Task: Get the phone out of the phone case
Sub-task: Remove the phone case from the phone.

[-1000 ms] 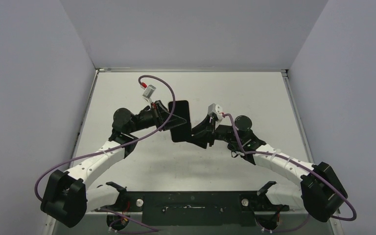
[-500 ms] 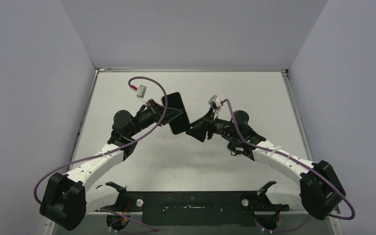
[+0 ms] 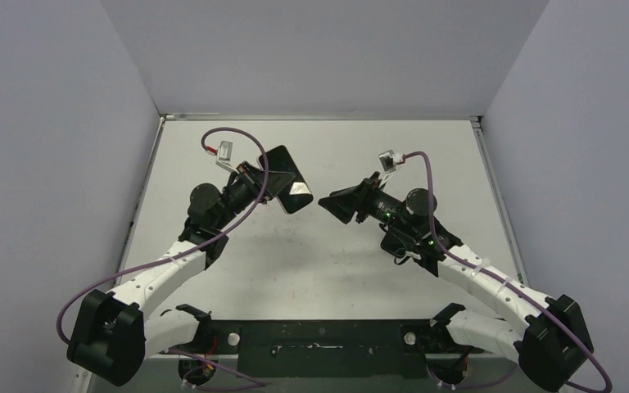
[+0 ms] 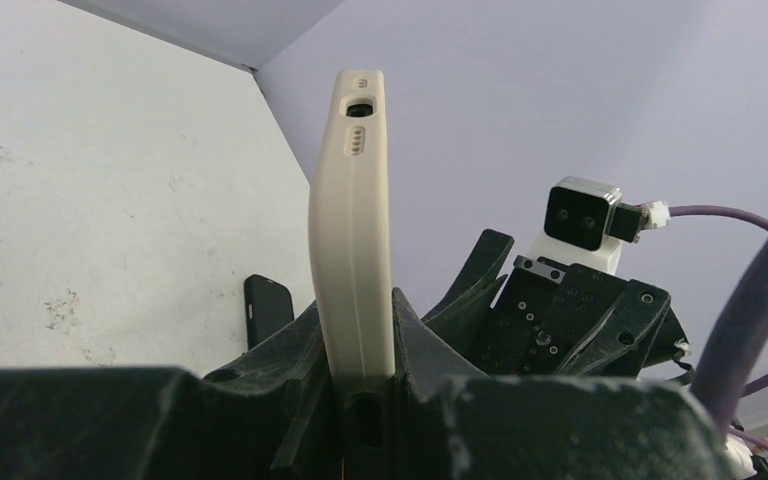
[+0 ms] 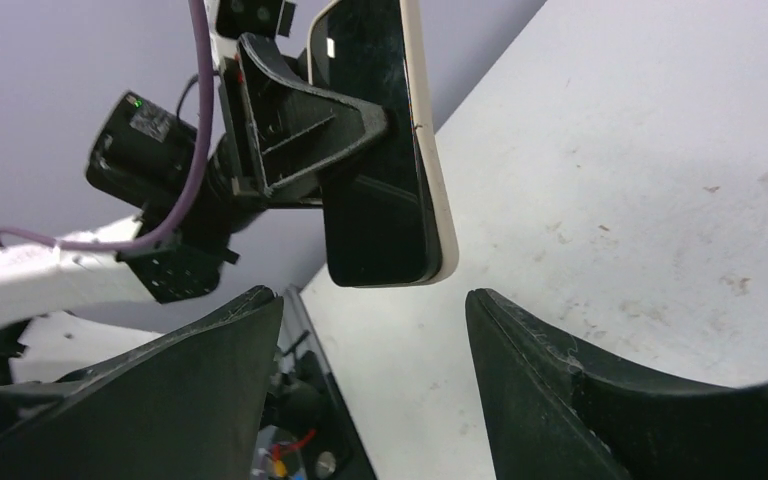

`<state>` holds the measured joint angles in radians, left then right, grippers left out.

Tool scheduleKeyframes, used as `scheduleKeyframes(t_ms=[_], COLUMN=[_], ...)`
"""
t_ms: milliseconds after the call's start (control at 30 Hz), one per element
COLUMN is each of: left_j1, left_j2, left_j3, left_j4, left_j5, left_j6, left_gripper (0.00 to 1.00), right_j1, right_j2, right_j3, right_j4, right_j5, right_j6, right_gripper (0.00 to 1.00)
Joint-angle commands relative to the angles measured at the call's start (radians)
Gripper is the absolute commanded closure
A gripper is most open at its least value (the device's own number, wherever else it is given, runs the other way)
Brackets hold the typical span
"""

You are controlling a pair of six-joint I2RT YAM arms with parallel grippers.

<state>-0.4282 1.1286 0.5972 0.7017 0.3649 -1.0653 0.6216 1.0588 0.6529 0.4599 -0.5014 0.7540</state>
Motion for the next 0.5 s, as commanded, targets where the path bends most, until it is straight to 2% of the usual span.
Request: scheduleKeyframes(t_ms=[0,133,467], left_j1=[0.003,0.002,0.002], left_j2=[-0.039,-0.041,-0.020], left_j3=[0.011,0.006,0.001], left_j4=[0.100,0.113,0.180], left_j5=[-0.045,-0.045,-0.034], left_j6=[-0.049,-0.067,-0.124], left_gripper=[1.00,1.00,1.00], right_j1=[0.006,0.024,0.078], right_j2=[0.009,0.034,0.106], right_j3=[-0.024,-0.009,0.003], right_j4=[0.121,0.134,0.188], right_j5=[0.047,0.053,0.085], right_j6=[0.268,0.351,0.427], right_gripper=[0.33,0.35,0.42])
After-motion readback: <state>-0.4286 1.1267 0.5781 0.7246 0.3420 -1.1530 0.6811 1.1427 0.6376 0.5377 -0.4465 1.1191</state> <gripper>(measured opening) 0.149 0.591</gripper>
